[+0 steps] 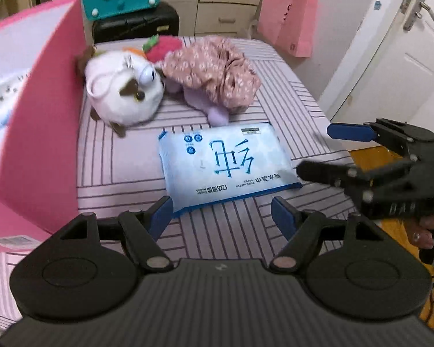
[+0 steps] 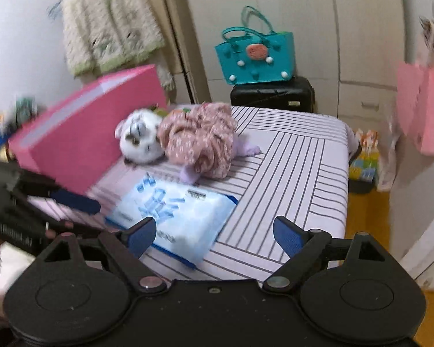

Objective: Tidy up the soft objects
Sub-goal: 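Move the left gripper to the blue-lettered wipes pack, then close the left gripper on the edge of the wipes pack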

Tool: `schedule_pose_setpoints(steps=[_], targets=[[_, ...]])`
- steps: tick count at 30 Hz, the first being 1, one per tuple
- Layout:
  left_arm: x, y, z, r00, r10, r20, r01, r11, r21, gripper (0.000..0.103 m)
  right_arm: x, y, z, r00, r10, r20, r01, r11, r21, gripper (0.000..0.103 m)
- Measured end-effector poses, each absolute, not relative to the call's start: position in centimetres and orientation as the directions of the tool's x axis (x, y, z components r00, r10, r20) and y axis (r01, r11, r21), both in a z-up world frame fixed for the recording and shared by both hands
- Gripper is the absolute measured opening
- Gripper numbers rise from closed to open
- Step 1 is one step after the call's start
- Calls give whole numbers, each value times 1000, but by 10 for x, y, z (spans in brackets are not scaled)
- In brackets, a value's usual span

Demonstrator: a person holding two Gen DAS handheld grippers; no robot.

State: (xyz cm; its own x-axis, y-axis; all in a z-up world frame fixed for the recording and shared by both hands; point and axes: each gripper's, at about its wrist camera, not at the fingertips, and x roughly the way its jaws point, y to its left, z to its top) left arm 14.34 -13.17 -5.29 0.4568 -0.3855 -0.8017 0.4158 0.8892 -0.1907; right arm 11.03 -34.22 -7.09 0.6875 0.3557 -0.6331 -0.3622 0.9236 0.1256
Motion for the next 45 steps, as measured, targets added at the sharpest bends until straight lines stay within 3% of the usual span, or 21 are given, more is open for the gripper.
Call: schedule_pose_setpoints(steps=[8,15,18,20,22,23,26,32,36,45], targets=[[161,-131,-52,614,-281,-737,294,949,-117,74,120,-347,-76,667,319,-674,-310,941,138,90],[176,-135,-65,548,-305,-779,307,939,-151,71,128,-353,-83,614,414,-672,-284,910,301,86],[172,-137,-70,558,-302,-773,311,940,-142,68,130,-347,-83,615,405,-676,-278,914,295,82],[171,-137,-70,557,-316,-768,311,937,-160,55,132,-342,-82,599,424,-679,-279,905,320,75],[169,-139,-69,548,-324,-771,312,935,-171,50,132,-332,-82,591,418,-690,-292,908,300,73],[168,-140,-68,547,-329,-770,317,932,-174,43,131,-326,-82,591,410,-694,-306,911,278,68],[170,-139,-67,519,-356,-777,311,925,-216,36,132,-316,-82,591,396,-703,-300,917,264,55],[172,-135,-68,513,-367,-776,282,926,-252,36,131,-318,-82,609,367,-703,-259,930,261,51],[167,-136,-71,567,-321,-759,275,942,-193,38,129,-320,-83,625,346,-699,-216,938,271,48],[171,-138,-66,516,-392,-762,305,915,-264,36,128,-304,-79,628,292,-721,-159,955,249,47]])
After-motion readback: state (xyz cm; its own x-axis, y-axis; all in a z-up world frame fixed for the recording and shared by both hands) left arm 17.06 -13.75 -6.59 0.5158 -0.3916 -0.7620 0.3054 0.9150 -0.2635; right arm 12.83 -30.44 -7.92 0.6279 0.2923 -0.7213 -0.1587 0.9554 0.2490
